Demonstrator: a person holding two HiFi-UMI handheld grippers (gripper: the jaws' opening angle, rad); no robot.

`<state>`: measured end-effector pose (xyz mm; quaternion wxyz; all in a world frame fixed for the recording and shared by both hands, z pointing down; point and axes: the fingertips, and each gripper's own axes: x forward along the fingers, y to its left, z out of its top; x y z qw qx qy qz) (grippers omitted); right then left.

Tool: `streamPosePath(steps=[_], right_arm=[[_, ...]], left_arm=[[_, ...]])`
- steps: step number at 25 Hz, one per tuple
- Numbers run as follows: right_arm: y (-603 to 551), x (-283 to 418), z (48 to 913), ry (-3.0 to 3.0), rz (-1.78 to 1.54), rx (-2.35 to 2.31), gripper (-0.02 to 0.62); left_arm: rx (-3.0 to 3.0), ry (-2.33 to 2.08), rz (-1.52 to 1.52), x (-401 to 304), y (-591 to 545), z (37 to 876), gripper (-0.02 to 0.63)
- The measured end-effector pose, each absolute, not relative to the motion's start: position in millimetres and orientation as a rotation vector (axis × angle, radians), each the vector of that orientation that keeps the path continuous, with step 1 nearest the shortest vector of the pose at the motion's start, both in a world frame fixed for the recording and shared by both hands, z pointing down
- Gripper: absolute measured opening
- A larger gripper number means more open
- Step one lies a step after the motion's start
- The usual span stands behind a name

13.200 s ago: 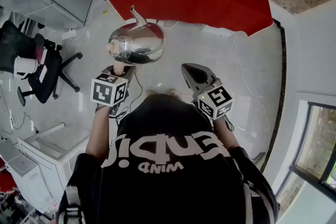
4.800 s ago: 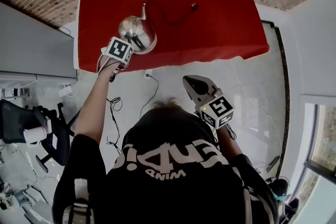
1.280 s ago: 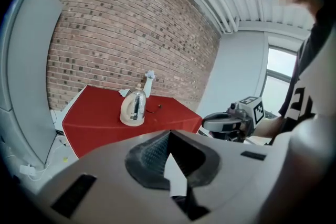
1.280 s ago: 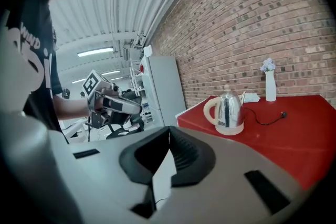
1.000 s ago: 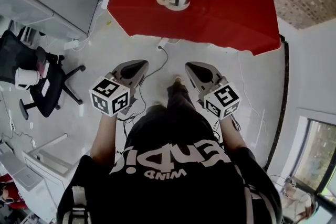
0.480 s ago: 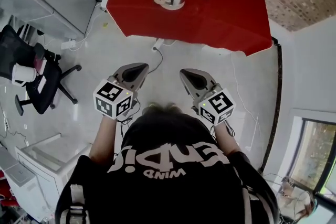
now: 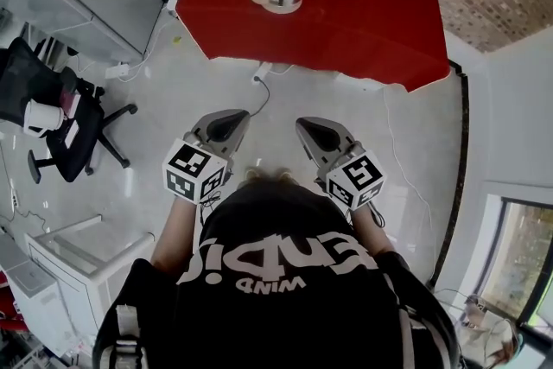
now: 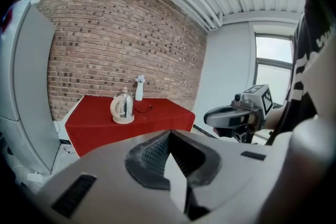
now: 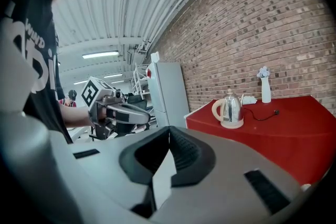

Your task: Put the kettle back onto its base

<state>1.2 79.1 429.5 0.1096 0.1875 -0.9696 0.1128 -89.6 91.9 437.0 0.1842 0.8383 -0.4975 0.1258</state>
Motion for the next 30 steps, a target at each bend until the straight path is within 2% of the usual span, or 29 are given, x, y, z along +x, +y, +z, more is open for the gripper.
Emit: streamPosePath(steps=[30], right_arm=[[95, 6, 423, -2.868, 0.261, 0.462, 0.023]], left_arm=[[2.348, -1.405, 0.384, -79, 106, 440, 0.008]])
